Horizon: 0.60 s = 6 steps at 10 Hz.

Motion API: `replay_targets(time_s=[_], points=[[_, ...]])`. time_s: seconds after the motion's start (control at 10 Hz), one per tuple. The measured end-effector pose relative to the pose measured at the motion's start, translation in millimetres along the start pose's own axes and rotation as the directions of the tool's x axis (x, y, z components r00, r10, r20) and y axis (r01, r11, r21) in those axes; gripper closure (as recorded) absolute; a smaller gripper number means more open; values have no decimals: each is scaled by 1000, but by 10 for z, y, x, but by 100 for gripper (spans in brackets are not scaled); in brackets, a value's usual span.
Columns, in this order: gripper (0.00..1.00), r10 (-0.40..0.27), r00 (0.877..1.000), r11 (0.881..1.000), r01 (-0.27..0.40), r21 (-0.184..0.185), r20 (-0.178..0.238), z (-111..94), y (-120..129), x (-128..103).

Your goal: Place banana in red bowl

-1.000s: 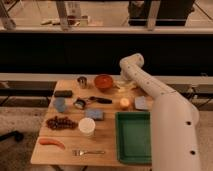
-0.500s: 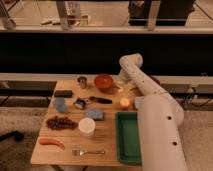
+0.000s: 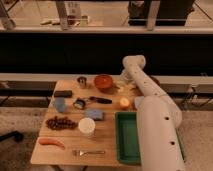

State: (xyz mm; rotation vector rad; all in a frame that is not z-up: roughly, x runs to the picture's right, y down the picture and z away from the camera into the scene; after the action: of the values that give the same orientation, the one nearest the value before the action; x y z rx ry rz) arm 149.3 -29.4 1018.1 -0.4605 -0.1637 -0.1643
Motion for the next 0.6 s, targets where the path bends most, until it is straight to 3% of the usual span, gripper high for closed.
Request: replay_targets(time_s=[0.3,0.4,0.6], points=[[27,-5,1000,1000,6,-11,9,53,11,19],[33,-5,1000,1000,6,-18,12,64,22,24],[54,-1,1000,1000,2,-19,15,78,25,35]])
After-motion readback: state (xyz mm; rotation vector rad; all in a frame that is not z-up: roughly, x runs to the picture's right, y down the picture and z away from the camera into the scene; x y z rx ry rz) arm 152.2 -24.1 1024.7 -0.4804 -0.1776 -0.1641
